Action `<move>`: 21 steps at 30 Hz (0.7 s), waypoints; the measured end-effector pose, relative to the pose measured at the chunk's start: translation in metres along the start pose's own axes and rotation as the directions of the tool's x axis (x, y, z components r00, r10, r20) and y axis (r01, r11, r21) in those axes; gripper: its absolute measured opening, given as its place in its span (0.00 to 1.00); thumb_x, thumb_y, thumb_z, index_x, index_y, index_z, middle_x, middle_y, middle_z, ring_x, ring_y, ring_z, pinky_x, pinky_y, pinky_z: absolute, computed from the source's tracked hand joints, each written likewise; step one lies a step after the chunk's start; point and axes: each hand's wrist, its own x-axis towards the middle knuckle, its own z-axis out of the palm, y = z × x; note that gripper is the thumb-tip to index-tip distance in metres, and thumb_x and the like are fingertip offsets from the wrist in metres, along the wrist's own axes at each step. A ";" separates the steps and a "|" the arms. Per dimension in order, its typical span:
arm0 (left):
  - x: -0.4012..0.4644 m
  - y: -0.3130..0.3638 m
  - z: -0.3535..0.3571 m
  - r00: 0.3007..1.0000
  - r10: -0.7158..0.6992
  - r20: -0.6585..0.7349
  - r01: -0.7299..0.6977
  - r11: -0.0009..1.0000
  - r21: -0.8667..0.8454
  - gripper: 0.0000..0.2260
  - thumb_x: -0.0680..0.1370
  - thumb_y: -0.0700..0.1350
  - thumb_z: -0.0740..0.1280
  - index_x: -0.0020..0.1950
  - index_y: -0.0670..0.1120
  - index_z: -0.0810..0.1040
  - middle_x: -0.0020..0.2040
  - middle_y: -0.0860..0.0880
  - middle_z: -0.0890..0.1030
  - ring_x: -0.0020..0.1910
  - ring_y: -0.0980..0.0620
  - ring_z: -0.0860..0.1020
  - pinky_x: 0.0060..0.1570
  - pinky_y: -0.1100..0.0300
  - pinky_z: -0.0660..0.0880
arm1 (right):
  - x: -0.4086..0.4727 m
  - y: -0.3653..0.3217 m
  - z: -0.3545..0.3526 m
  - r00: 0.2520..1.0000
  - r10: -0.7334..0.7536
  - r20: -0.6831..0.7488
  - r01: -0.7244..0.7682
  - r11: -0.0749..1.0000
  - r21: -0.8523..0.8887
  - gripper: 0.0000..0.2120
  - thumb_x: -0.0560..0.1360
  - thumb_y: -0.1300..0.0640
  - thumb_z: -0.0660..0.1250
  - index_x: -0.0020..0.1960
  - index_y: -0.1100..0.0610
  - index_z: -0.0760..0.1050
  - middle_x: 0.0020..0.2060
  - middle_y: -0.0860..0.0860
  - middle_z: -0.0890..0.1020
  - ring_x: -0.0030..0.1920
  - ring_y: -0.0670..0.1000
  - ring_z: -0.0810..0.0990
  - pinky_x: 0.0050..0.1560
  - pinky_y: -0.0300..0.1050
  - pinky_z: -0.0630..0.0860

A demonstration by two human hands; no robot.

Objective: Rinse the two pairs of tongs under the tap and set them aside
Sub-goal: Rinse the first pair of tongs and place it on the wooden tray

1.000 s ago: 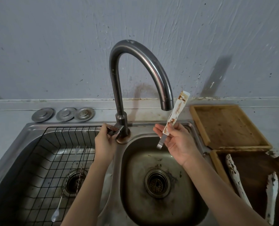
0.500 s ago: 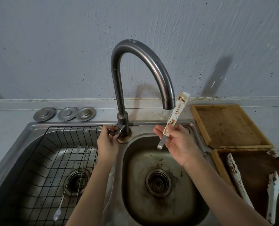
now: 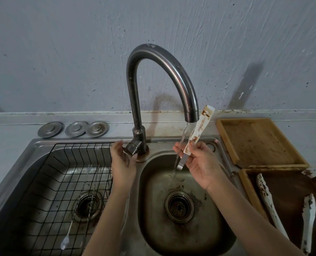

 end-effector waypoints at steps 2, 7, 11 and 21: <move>-0.018 0.004 0.007 0.995 -0.093 -0.048 0.089 0.992 -0.085 0.33 0.73 0.31 0.69 0.71 0.43 0.55 0.69 0.45 0.66 0.69 0.50 0.69 0.69 0.52 0.67 | 0.000 0.002 -0.001 1.000 -0.007 -0.003 0.007 1.000 -0.005 0.08 0.78 0.65 0.58 0.42 0.59 0.71 0.37 0.57 0.85 0.44 0.56 0.85 0.48 0.46 0.81; -0.073 0.025 0.039 0.985 -0.082 0.151 0.082 0.997 0.008 0.09 0.77 0.40 0.65 0.56 0.47 0.71 0.57 0.46 0.74 0.52 0.52 0.76 0.47 0.68 0.74 | 0.003 0.016 0.001 1.000 0.006 -0.020 -0.006 1.000 0.004 0.05 0.78 0.65 0.58 0.44 0.60 0.70 0.39 0.57 0.85 0.46 0.56 0.85 0.51 0.48 0.80; -0.074 0.039 0.049 0.919 -0.118 0.376 0.136 0.990 -0.021 0.09 0.79 0.45 0.62 0.42 0.46 0.78 0.37 0.46 0.78 0.36 0.47 0.75 0.35 0.54 0.72 | 0.000 0.029 0.009 0.999 0.034 0.003 -0.034 0.999 -0.025 0.04 0.78 0.64 0.58 0.47 0.59 0.70 0.42 0.59 0.85 0.50 0.57 0.83 0.52 0.51 0.78; -0.061 0.053 0.049 0.917 -0.176 0.358 0.133 0.981 0.141 0.22 0.81 0.48 0.59 0.25 0.47 0.71 0.22 0.52 0.71 0.25 0.51 0.68 0.30 0.57 0.65 | -0.015 0.032 0.001 0.998 -0.046 0.048 0.060 0.927 -0.370 0.10 0.74 0.67 0.64 0.56 0.65 0.73 0.47 0.60 0.84 0.48 0.55 0.83 0.46 0.46 0.78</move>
